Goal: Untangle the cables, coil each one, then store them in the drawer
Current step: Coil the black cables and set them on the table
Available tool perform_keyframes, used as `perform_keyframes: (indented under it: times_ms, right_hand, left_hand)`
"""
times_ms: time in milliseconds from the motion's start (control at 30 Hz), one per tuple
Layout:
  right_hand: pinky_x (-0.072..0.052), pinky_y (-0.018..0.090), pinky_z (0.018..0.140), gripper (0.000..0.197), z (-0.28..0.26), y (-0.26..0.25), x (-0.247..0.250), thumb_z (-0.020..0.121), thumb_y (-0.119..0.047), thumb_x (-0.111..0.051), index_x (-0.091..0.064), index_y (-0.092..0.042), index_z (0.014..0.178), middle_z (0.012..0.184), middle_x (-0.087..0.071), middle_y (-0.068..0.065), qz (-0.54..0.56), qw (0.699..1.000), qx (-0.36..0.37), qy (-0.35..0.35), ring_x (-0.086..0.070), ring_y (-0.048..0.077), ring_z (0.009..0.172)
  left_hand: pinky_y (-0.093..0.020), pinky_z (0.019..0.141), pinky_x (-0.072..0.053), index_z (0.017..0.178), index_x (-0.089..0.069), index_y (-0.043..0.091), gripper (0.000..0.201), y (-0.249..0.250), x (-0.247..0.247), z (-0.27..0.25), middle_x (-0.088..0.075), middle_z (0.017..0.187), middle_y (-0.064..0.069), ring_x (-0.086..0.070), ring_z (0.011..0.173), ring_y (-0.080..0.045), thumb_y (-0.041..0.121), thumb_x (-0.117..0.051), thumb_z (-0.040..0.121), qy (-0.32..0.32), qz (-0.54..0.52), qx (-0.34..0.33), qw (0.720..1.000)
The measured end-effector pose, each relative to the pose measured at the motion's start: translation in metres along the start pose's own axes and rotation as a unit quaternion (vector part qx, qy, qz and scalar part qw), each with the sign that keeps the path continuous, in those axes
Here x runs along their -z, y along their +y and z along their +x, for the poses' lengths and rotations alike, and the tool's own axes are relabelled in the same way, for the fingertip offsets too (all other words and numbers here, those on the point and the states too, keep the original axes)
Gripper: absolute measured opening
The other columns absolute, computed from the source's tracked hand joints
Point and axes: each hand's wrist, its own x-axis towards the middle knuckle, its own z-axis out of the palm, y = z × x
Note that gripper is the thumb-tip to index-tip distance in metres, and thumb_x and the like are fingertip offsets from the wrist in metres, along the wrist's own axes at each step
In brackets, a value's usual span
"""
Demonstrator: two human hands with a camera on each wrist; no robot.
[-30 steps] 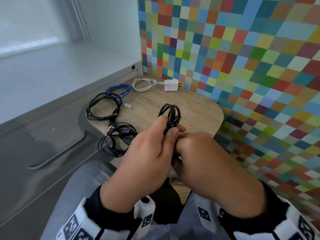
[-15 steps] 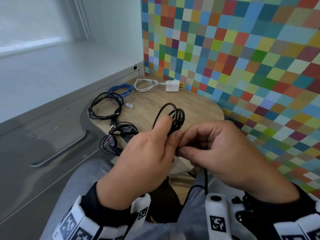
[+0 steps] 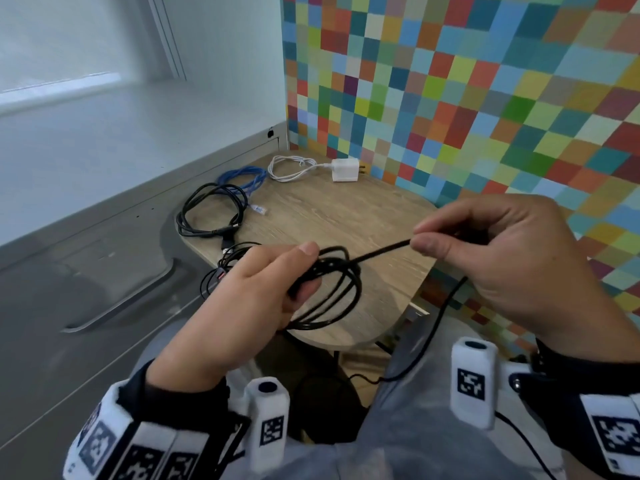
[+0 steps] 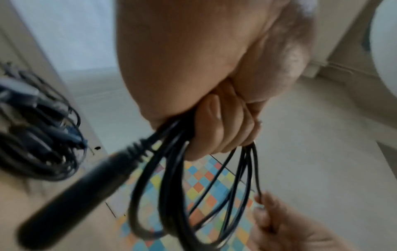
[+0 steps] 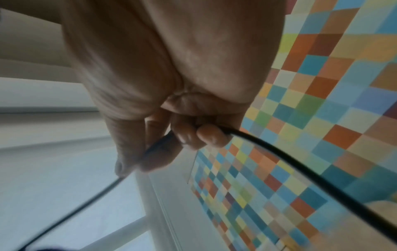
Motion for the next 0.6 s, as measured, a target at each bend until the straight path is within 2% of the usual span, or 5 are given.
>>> perform_keyframes:
  times_ms: [133, 300, 467, 533, 600]
  right_hand:
    - [-0.054, 0.013, 0.071, 0.008, 0.006, 0.024, -0.005, 0.077, -0.037, -0.076, -0.078, -0.032, 0.084, 0.079, -0.077, -0.018, 0.014, 0.997, -0.013, 0.074, -0.071, 0.001, 0.077]
    - [-0.041, 0.004, 0.055, 0.017, 0.006, 0.056, -0.017, 0.093, -0.025, -0.067, -0.078, -0.018, 0.104, 0.054, -0.059, -0.032, 0.018, 0.995, -0.062, 0.075, -0.06, -0.01, 0.058]
    - [-0.05, 0.007, 0.071, 0.017, 0.005, 0.084, -0.021, 0.099, -0.024, -0.068, -0.074, -0.033, 0.111, 0.089, -0.071, -0.03, -0.077, 0.991, -0.099, 0.037, -0.064, -0.017, 0.082]
    - [-0.056, 0.022, 0.088, 0.021, 0.004, 0.085, -0.022, 0.1, -0.031, -0.065, -0.076, -0.033, 0.118, 0.109, -0.072, -0.019, -0.18, 0.979, -0.094, -0.006, -0.065, -0.007, 0.1]
    - [-0.055, 0.031, 0.085, 0.027, 0.001, 0.074, -0.028, 0.103, -0.035, -0.058, -0.074, -0.033, 0.125, 0.114, -0.071, -0.016, -0.282, 0.954, -0.07, -0.075, -0.064, 0.005, 0.103]
  left_hand:
    - [-0.028, 0.043, -0.013, 0.07, -0.052, 0.017, 0.031, 0.004, 0.005, -0.003, -0.029, 0.056, 0.006, -0.016, 0.044, -0.009, 0.036, -0.052, 0.094, -0.085, -0.251, -0.035, 0.963]
    - [-0.028, 0.046, -0.015, 0.081, -0.049, 0.019, 0.029, 0.013, 0.013, -0.007, -0.028, 0.061, 0.01, -0.014, 0.046, -0.008, 0.038, -0.038, 0.1, -0.104, -0.353, -0.08, 0.927]
    - [-0.026, 0.047, -0.016, 0.081, -0.046, 0.023, 0.032, 0.021, 0.01, -0.006, -0.028, 0.06, 0.011, -0.016, 0.044, -0.007, 0.038, -0.03, 0.104, 0.01, -0.331, -0.136, 0.934]
    - [-0.027, 0.046, -0.018, 0.079, -0.048, 0.022, 0.032, 0.019, 0.004, -0.003, -0.031, 0.058, 0.009, -0.021, 0.044, -0.008, 0.033, -0.033, 0.105, 0.083, -0.262, -0.149, 0.95]
    - [-0.027, 0.044, -0.022, 0.078, -0.051, 0.02, 0.029, 0.015, -0.005, 0.0, -0.037, 0.058, 0.009, -0.027, 0.046, -0.009, 0.029, -0.038, 0.103, 0.134, -0.165, -0.164, 0.963]
